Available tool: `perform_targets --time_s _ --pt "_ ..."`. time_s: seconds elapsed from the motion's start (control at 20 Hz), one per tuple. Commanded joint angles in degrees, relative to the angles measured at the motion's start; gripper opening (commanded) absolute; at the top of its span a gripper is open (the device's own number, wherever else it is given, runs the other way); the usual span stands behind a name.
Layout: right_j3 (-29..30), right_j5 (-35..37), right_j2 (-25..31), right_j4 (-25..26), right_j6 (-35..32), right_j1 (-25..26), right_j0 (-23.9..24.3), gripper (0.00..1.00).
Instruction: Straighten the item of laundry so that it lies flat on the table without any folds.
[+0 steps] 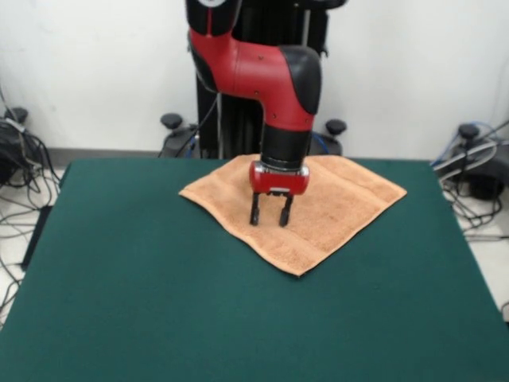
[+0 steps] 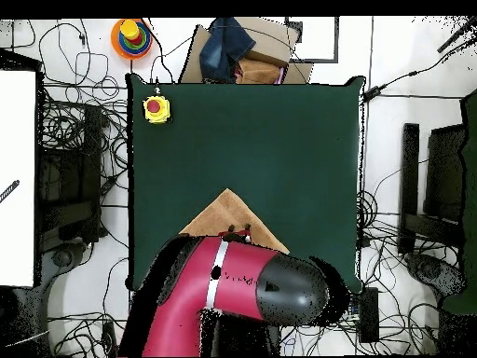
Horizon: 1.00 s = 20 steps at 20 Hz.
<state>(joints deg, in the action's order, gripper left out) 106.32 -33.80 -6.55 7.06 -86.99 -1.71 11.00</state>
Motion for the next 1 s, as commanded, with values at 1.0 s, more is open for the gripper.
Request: perform_targets --time_s 1.0 --pt "-16.43 35.70 2.54 -4.57 -2.83 -6.48 -2.04 1.00"
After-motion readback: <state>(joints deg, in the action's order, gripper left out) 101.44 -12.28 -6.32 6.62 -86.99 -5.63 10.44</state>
